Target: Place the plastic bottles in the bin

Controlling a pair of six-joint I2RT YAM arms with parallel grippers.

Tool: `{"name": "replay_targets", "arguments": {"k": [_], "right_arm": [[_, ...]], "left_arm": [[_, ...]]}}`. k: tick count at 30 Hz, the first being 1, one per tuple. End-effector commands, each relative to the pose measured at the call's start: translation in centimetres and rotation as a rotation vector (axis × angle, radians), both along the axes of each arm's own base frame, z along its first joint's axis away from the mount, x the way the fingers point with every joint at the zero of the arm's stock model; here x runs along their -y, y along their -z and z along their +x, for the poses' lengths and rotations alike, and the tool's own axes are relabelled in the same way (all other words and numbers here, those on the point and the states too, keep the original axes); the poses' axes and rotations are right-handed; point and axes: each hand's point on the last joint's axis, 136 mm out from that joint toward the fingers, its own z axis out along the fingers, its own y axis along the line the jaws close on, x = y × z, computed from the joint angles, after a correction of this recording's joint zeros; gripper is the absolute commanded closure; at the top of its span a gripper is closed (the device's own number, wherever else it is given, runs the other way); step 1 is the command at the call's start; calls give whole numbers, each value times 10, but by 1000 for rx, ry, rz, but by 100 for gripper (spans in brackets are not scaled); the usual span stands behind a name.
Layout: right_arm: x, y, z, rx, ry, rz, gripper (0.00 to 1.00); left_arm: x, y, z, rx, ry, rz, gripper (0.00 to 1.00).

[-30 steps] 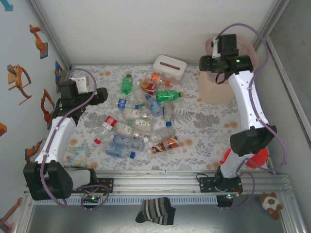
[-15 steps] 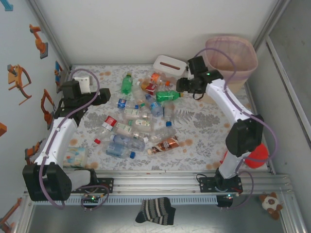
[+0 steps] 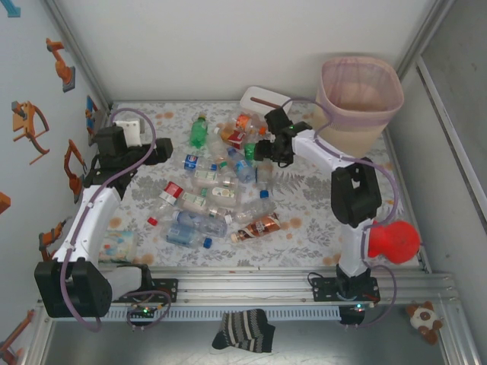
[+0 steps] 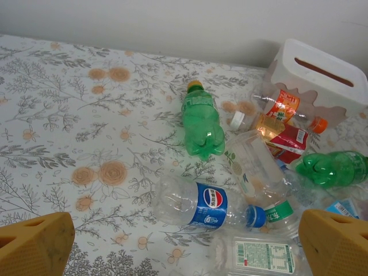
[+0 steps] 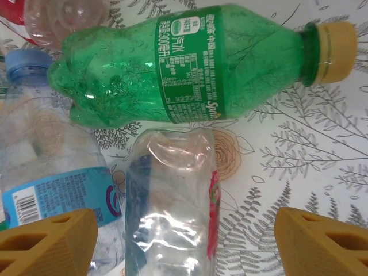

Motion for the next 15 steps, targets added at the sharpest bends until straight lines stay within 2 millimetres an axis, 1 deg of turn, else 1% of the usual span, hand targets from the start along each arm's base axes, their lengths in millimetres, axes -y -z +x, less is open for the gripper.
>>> {"name": "replay_targets", "arguments": {"k": [1,8,15], "right_arm": [[-9,8,3,0,30,0,21],[-18,33,4,-37,31,-12,22],[-15,46,5,-54,33,-46,26]], "left_arm": [[5,-3,-5,6,25,-2,0],[5,-3,-5,6,25,-3,0],[5,0,-4,-3,27,-4,0]]}}
